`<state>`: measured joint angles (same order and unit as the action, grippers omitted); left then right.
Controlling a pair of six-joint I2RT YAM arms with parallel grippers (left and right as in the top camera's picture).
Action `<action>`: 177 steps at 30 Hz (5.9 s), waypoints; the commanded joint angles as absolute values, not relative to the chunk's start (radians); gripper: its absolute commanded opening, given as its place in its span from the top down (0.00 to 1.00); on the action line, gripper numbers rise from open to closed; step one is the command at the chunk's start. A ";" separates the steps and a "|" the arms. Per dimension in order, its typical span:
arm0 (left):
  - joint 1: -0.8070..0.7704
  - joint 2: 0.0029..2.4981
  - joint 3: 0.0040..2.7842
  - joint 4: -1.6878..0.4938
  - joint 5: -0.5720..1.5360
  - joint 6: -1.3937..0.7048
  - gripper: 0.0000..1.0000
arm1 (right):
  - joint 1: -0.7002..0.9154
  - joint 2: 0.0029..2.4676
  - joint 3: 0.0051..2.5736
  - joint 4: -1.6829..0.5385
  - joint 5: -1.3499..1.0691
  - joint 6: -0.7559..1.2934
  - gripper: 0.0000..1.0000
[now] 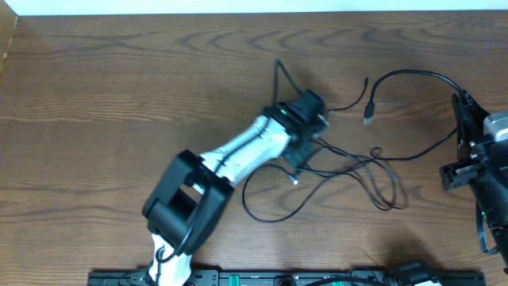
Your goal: Untangle cables
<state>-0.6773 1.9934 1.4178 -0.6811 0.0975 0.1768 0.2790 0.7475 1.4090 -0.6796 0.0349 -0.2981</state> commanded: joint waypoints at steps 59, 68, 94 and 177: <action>0.160 1.330 1.480 -0.179 1.572 -0.279 0.93 | 0.281 0.985 1.411 -0.963 -0.426 -0.540 0.01; 0.244 1.209 1.480 -0.080 1.497 -0.376 0.93 | 0.283 1.139 1.411 -1.037 -0.613 -0.540 0.01; 0.364 1.113 1.477 -0.123 1.454 -0.469 0.92 | 0.492 1.736 1.410 -0.948 -0.385 -0.807 0.01; 0.363 1.188 1.474 -0.314 1.571 -0.386 0.92 | -0.275 1.006 1.544 -0.442 0.548 0.072 0.99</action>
